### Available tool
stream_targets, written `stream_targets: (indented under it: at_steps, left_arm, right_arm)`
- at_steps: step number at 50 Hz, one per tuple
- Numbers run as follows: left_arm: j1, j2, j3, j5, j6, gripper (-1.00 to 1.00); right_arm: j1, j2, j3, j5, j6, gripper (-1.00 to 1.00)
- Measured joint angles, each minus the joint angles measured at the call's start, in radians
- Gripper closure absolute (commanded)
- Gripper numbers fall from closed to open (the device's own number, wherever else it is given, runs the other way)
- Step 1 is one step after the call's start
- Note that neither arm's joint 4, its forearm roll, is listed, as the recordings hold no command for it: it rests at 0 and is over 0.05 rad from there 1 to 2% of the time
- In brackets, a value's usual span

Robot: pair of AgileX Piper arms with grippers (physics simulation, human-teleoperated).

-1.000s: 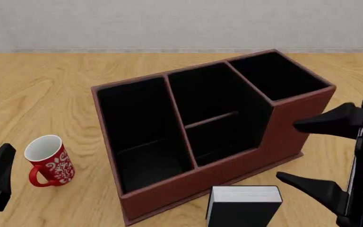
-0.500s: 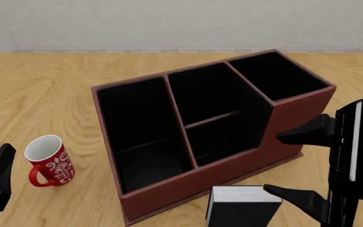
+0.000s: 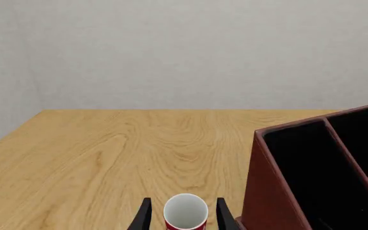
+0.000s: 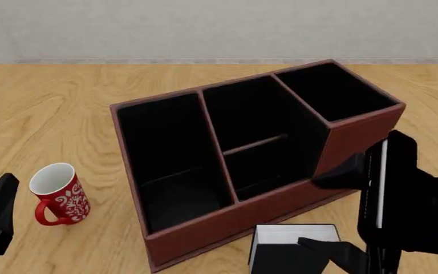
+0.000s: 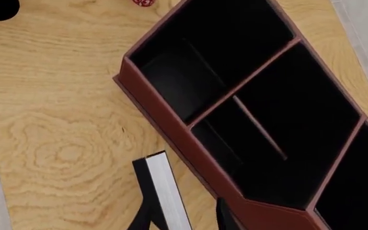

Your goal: Pick up the book and place it in the right compartment of the caddy.

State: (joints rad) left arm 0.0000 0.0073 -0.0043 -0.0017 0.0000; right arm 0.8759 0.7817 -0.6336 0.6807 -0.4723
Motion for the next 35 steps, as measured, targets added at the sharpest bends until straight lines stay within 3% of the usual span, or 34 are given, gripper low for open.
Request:
stream_targets:
  at_steps: [35]
  left_arm:
    - [0.000,0.000,0.000,0.000,0.000,-1.00]
  right_arm:
    - [0.044,0.103,0.056,-0.092,0.069,-1.00]
